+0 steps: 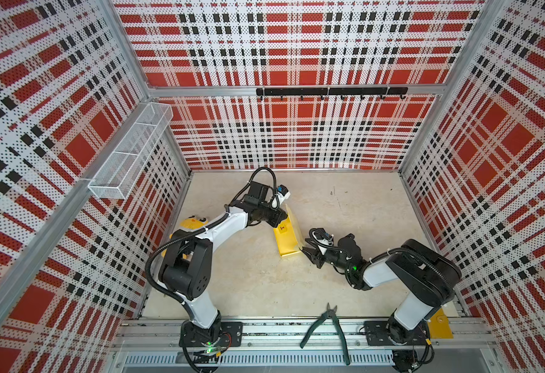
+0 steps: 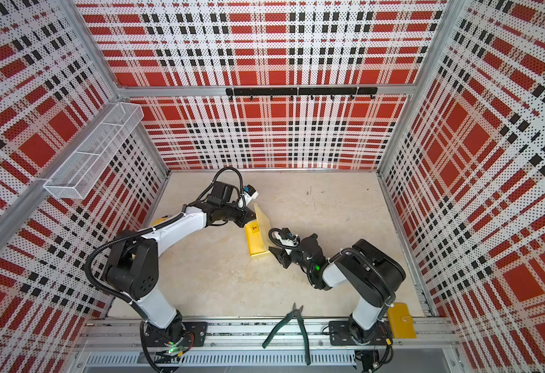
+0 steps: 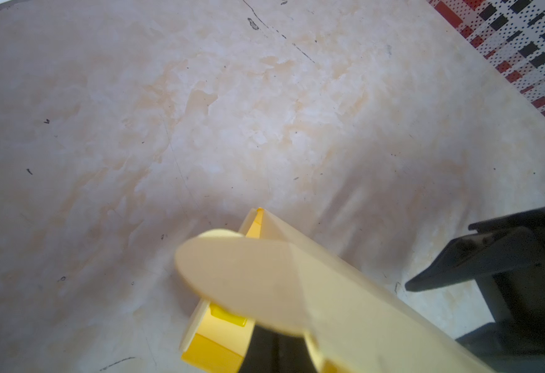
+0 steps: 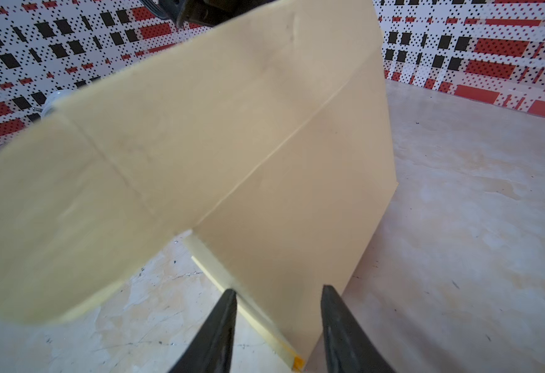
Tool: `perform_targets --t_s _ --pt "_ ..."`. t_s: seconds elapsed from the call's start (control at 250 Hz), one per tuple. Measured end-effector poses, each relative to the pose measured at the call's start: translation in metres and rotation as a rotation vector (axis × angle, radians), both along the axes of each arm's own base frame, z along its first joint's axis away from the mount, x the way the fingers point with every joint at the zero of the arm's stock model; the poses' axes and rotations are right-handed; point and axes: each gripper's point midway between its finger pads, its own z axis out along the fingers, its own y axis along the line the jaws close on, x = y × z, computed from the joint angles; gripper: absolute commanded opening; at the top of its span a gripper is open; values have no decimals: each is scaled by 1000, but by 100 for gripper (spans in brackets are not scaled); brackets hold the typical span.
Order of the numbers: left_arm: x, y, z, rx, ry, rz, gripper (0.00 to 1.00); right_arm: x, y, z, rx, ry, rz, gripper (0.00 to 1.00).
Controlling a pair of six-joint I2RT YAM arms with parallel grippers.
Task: Fold the paper box
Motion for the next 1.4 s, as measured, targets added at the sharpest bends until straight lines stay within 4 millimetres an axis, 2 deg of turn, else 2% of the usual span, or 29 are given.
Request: perform_targets --t_s 0.192,0.304,0.452,0.712,0.832,0.964,1.128,1.305,1.401 --pt "-5 10 -21 8 11 26 2 -3 2 -7 -36 0 8 40" --pt "-14 20 -36 10 33 48 2 -7 3 -15 -77 6 10 38" --pt "-33 21 -54 -4 115 51 2 1 1 -13 -112 -17 -30 35" --pt "-34 18 -55 -40 129 69 2 -1 -1 -8 -161 -44 -48 36" --pt "-34 17 -54 -48 130 73 6 -1 -2 -6 -171 -54 -49 36" --pt "-33 21 -40 -65 111 86 20 -2 -4 -11 -196 -46 -50 36" --pt "-37 29 2 -106 48 106 32 -2 -6 -16 -221 -42 -54 36" --pt "-37 54 39 -164 29 165 43 1 -4 -12 -217 -50 -54 36" --pt "-36 64 49 -198 52 202 54 0 -5 -13 -223 -44 -54 38"
